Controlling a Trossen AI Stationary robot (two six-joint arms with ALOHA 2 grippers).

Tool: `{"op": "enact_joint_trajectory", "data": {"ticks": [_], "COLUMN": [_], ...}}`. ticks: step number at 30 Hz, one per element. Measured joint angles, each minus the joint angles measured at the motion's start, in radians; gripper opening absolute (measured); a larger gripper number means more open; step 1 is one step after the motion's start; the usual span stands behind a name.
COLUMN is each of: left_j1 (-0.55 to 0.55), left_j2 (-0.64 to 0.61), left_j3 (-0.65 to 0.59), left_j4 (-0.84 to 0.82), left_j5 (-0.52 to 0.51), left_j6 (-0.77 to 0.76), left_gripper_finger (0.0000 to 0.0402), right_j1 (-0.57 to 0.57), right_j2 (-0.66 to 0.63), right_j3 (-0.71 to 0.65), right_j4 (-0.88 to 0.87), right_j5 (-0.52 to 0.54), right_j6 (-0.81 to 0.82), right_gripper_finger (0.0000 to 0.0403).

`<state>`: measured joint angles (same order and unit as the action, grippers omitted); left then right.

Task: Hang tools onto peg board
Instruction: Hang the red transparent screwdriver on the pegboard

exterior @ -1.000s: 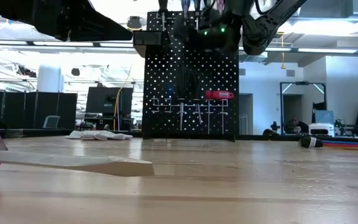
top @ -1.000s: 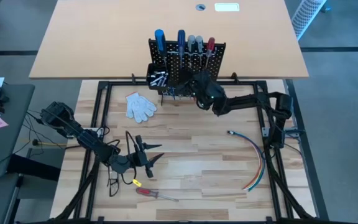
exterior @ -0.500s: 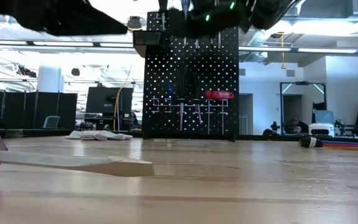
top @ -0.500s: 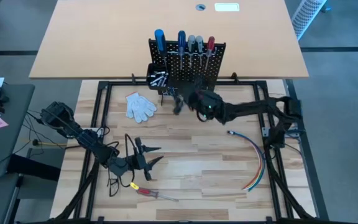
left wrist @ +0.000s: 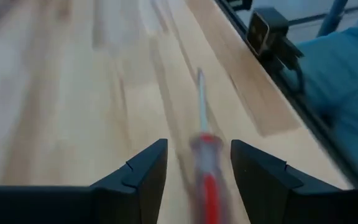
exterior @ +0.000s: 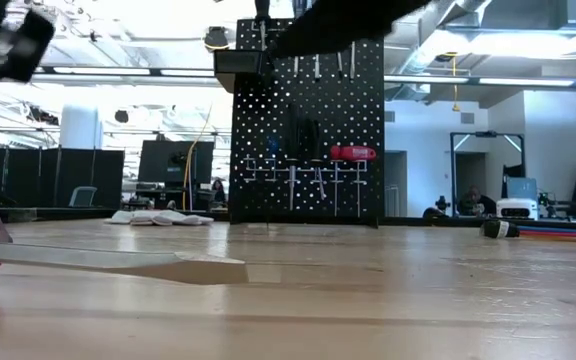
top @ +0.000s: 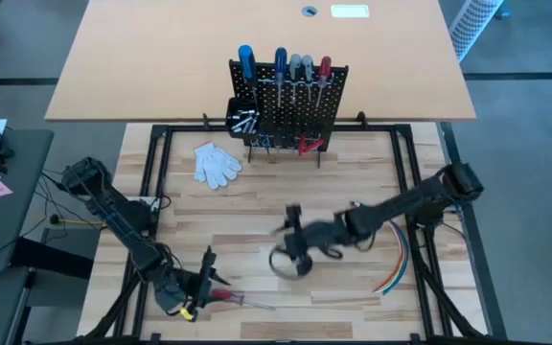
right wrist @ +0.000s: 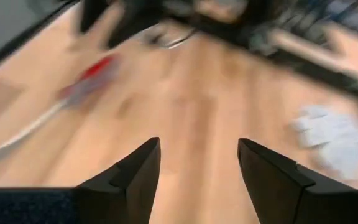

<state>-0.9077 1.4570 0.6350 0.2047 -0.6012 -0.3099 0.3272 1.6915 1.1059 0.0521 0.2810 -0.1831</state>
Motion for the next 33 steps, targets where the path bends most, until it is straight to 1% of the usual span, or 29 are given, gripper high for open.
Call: {"op": "enact_joint_trajectory", "data": {"ticks": [2, 4, 7, 9, 11, 13, 15, 16, 18, 20, 23, 28, 31, 33], "left_j1": [-0.013, -0.018, -0.002, 0.015, 0.034, 0.062, 0.088, 0.1, 0.117, 0.119, 0.119, 0.148, 0.192, 0.223], "left_j2": [0.0, 0.0, 0.0, 0.0, 0.0, 0.0, 0.0, 0.004, 0.02, 0.043, 0.101, 0.186, 0.196, 0.191], "left_j3": [0.0, 0.0, 0.0, 0.0, 0.0, 0.0, 0.0, 0.0, 0.0, 0.003, 0.019, 0.062, 0.089, 0.095], "left_j4": [-0.036, -0.065, -0.098, -0.12, -0.151, -0.186, -0.208, -0.211, -0.196, -0.183, -0.185, -0.218, -0.287, -0.31], "left_j5": [0.023, 0.04, 0.119, 0.183, 0.24, 0.284, 0.316, 0.324, 0.35, 0.385, 0.414, 0.414, 0.432, 0.436], "left_j6": [-0.126, -0.218, -0.344, -0.403, -0.439, -0.462, -0.458, -0.445, -0.397, -0.33, -0.243, -0.179, -0.178, -0.172], "left_gripper_finger": [0.0173, 0.0176, 0.019, 0.0203, 0.0217, 0.0226, 0.0228, 0.0228, 0.0227, 0.0226, 0.0225, 0.0221, 0.0196, 0.0163], "right_j1": [0.057, 0.103, 0.146, 0.152, 0.136, 0.1, 0.064, 0.051, 0.033, 0.028, 0.032, 0.044, 0.047, 0.048], "right_j2": [0.036, 0.072, 0.13, 0.178, 0.224, 0.259, 0.293, 0.311, 0.34, 0.362, 0.361, 0.353, 0.338, 0.315], "right_j3": [0.0, 0.0, -0.001, 0.0, 0.0, 0.0, 0.002, 0.008, 0.012, 0.018, 0.019, 0.02, 0.02, 0.02], "right_j4": [0.006, 0.031, 0.121, 0.228, 0.301, 0.335, 0.368, 0.383, 0.391, 0.394, 0.399, 0.397, 0.36, 0.301], "right_j5": [0.0, 0.002, 0.001, -0.001, -0.067, -0.207, -0.341, -0.384, -0.425, -0.437, -0.44, -0.441, -0.441, -0.44], "right_j6": [0.035, 0.051, 0.078, 0.101, 0.127, 0.191, 0.271, 0.31, 0.363, 0.382, 0.385, 0.385, 0.38, 0.362], "right_gripper_finger": [0.0223, 0.0223, 0.0223, 0.0223, 0.0223, 0.0223, 0.0223, 0.0223, 0.0223, 0.0223, 0.0223, 0.0223, 0.0223, 0.0223]}}
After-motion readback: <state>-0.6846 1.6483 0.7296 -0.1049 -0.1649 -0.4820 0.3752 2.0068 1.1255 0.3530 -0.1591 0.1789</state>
